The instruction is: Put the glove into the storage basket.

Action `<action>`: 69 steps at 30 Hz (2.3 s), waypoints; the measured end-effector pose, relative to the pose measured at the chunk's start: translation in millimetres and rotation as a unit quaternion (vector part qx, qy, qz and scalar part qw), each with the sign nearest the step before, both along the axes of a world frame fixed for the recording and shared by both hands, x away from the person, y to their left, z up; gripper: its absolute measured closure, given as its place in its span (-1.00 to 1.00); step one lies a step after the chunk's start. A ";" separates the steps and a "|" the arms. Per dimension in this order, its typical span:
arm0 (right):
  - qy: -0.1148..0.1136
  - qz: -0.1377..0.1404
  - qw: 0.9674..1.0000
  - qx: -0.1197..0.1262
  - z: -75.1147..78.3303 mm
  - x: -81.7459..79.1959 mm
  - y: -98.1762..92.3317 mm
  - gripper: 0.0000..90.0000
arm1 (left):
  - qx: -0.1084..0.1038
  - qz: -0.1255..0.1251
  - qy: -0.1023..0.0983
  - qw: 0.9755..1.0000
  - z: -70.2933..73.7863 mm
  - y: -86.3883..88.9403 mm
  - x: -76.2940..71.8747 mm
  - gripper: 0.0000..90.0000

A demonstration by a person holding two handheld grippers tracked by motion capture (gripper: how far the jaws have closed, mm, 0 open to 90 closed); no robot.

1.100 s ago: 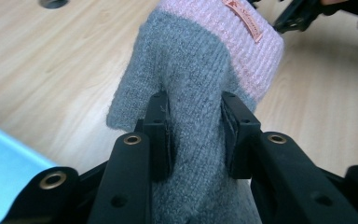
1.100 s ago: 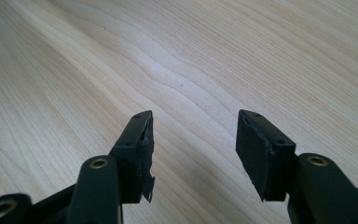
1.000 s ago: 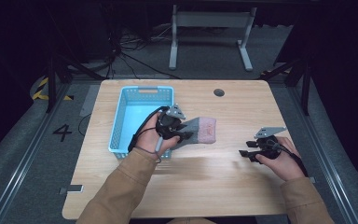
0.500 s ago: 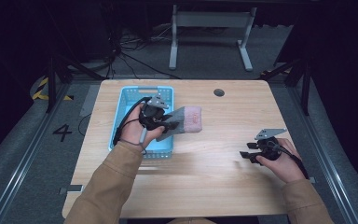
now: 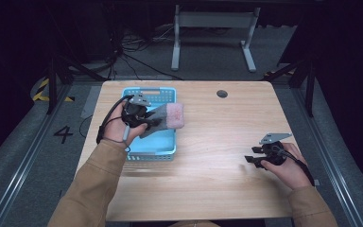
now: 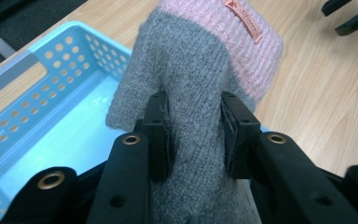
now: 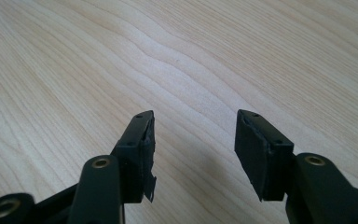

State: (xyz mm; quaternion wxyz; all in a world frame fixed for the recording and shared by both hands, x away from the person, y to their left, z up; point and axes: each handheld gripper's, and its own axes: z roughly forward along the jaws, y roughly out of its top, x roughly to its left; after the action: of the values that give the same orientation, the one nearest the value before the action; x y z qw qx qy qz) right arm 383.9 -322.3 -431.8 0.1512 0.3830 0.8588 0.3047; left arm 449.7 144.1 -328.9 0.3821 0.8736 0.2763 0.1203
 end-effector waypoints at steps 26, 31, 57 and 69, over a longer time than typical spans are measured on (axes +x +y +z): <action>0.005 -0.006 1.000 -0.008 -6.8 -8.7 -7.7 0.05 | 0.067 0.029 0.061 0.995 -51.1 13.2 64.4 0.50; 0.005 -0.001 1.000 -0.006 -8.1 -7.1 -7.7 0.05 | 0.084 0.030 0.077 0.993 -58.8 7.6 73.2 0.50; -0.001 0.009 1.000 0.000 -10.9 -6.9 -12.0 0.01 | 0.141 0.036 0.130 0.981 -89.8 -10.9 99.6 0.48; -0.019 0.009 1.000 0.008 -6.7 -9.4 -10.8 0.01 | 0.147 0.050 0.109 0.982 -95.2 -11.0 102.6 0.05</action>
State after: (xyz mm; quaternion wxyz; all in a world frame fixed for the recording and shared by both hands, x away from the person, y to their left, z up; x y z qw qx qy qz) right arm 374.5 -333.1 -438.5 0.1615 0.3706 0.8567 0.3205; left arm 552.2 133.1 -424.1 0.2109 0.9131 0.3391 0.0823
